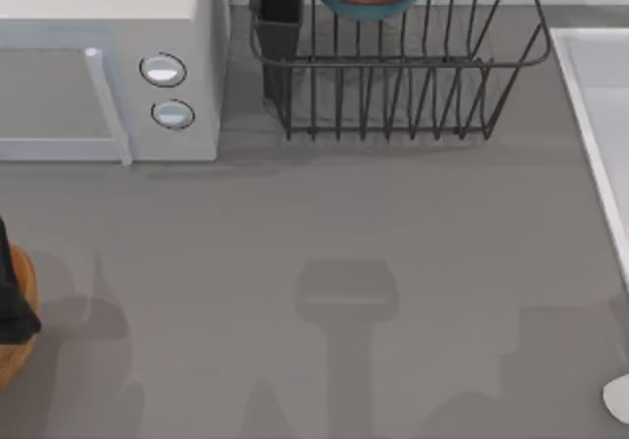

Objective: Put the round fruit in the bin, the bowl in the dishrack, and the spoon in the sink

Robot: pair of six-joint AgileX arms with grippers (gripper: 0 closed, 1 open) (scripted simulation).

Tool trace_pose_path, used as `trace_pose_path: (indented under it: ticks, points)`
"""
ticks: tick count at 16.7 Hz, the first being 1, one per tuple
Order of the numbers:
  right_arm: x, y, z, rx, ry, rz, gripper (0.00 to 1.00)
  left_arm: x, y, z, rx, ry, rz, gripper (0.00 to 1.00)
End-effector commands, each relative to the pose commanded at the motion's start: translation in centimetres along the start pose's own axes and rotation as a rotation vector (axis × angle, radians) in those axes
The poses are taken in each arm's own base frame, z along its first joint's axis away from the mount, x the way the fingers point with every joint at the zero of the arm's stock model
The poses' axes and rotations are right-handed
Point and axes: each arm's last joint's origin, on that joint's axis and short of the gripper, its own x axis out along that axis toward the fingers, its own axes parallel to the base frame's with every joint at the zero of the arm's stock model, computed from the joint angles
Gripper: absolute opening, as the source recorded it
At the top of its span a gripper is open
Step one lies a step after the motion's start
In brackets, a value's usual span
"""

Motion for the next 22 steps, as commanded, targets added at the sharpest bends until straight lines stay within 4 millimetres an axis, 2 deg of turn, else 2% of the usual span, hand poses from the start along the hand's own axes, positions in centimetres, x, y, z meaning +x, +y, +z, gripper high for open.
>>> trace_pose_path:
  ticks: [3, 8, 21, 22]
  points:
    - [2.3, 0.4, 0.1, 0.0, -0.002, 0.005, 1.0, 0.0, 0.0, 0.0, 0.0, 0.0, 0.0, 1.0]
    - [2.8, 0.5, 0.2, 0.0, -0.003, 0.008, 1.0, 0.0, 0.0, 0.0, 0.0, 0.0, 0.0, 1.0]
    - [2.8, 0.5, 0.2, 0.0, -0.003, 0.008, 0.02, 0.0, 0.0, 0.0, 0.0, 0.0, 0.0, 1.0]
    - [2.8, 0.5, 0.2, 0.0, -0.003, 0.008, 0.0, 0.0, 0.0, 0.0, 0.0, 0.0, 0.0, 1.0]
